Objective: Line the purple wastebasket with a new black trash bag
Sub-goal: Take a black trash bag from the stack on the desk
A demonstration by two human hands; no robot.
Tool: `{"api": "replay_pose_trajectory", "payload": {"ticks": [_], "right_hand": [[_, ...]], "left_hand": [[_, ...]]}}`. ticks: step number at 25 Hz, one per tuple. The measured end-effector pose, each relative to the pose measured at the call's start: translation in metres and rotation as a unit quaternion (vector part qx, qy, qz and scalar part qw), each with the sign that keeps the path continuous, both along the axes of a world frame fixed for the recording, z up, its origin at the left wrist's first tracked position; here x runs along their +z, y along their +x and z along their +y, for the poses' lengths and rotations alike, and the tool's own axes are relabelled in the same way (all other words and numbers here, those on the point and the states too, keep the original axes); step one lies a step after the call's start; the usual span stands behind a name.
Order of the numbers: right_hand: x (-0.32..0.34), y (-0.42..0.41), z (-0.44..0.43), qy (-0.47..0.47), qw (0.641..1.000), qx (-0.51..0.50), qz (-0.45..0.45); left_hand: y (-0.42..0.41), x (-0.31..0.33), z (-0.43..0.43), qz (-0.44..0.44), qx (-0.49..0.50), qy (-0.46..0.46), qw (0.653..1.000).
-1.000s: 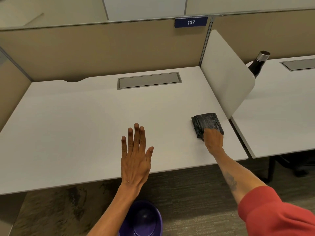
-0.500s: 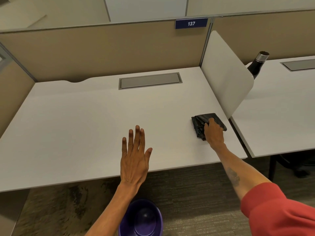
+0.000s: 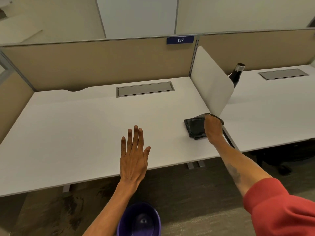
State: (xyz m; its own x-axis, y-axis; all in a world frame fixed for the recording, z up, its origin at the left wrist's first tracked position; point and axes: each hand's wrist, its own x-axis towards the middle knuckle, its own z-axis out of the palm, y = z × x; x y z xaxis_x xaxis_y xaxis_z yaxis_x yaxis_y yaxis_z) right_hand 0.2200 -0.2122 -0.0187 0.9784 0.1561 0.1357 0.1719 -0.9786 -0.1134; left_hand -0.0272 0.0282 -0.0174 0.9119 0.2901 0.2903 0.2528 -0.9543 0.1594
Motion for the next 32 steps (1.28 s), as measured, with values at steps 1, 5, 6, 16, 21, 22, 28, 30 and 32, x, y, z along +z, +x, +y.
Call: {"api": "replay_pose_trajectory", "payload": {"ticks": [1,5,6,16,21,22,28,30,32], "right_hand": [[0.010,-0.012,-0.001,-0.023,1.000,0.000,-0.002],[0.046,-0.072,-0.003,-0.126,0.992,-0.001,-0.005],[0.053,-0.088,-0.003,-0.136,0.991,0.002,-0.008],[0.128,-0.287,0.033,-0.116,0.990,0.068,-0.050],[0.158,-0.395,0.061,-0.096,0.980,0.166,-0.056],[0.162,-0.413,0.065,-0.088,0.976,0.190,-0.058],[0.181,-0.454,0.060,0.065,0.973,0.206,-0.083],[0.182,-0.436,0.050,0.129,0.979,0.144,-0.068],[0.173,-0.414,0.040,0.165,0.982,0.087,-0.022]], "left_hand": [[-0.007,0.006,-0.001,-0.001,-0.008,-0.002,1.000],[-0.049,0.030,0.001,-0.015,-0.024,0.002,1.000],[-0.062,0.037,0.003,-0.020,-0.028,0.005,0.999],[-0.213,0.072,0.010,-0.033,-0.084,-0.002,0.996],[-0.264,0.071,-0.005,-0.006,-0.124,-0.045,0.991],[-0.271,0.070,-0.008,-0.002,-0.128,-0.051,0.990],[-0.301,0.063,-0.008,-0.025,-0.079,-0.175,0.981],[-0.306,0.061,-0.002,-0.054,-0.060,-0.233,0.969],[-0.309,0.063,0.001,-0.047,-0.039,-0.323,0.944]]}}
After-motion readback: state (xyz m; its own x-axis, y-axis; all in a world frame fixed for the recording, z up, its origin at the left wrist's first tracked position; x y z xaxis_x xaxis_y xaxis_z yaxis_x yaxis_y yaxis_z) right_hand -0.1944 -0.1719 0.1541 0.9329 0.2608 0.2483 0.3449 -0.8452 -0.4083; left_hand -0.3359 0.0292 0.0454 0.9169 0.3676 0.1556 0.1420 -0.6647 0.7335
